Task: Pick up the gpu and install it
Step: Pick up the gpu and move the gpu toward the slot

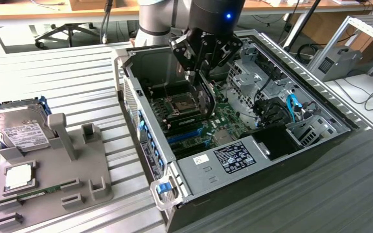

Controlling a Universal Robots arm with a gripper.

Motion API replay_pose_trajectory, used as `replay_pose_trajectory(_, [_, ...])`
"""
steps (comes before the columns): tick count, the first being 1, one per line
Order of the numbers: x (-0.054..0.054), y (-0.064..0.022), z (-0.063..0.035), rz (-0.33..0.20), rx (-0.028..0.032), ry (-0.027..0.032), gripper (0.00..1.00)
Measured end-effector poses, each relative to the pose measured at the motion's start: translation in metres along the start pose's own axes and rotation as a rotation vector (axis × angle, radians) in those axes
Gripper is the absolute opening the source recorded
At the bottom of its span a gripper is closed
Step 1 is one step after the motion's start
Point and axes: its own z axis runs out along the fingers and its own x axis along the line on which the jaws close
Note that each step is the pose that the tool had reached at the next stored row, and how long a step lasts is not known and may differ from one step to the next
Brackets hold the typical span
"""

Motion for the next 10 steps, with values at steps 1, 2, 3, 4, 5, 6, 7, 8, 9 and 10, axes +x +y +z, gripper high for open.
replay_pose_trajectory(1, [-0.0005, 0.0000, 0.0001, 0.000, 0.0000, 0.0000, 0.26])
replay_pose_trajectory(2, [-0.0011, 0.0001, 0.0003, 0.000, 0.0001, 0.0001, 0.26])
replay_pose_trajectory(3, [-0.0017, 0.0001, 0.0004, 0.000, 0.0001, 0.0001, 0.26])
replay_pose_trajectory(4, [-0.0024, 0.0002, 0.0006, 0.000, 0.0000, 0.0000, 0.26])
replay_pose_trajectory(5, [-0.0030, 0.0002, 0.0008, 0.000, 0.0001, 0.0000, 0.26])
replay_pose_trajectory(6, [-0.0039, 0.0003, 0.0010, 0.000, 0.0001, 0.0000, 0.26])
replay_pose_trajectory(7, [-0.0044, 0.0003, 0.0012, 0.000, 0.0002, 0.0000, 0.26])
replay_pose_trajectory(8, [-0.0050, 0.0003, 0.0013, 0.000, 0.0003, 0.0000, 0.26])
replay_pose_trajectory(9, [-0.0056, 0.0004, 0.0015, 0.000, 0.0003, 0.0001, 0.26])
replay_pose_trajectory(10, [-0.0061, 0.0004, 0.0017, 0.000, 0.0003, 0.0000, 0.26])
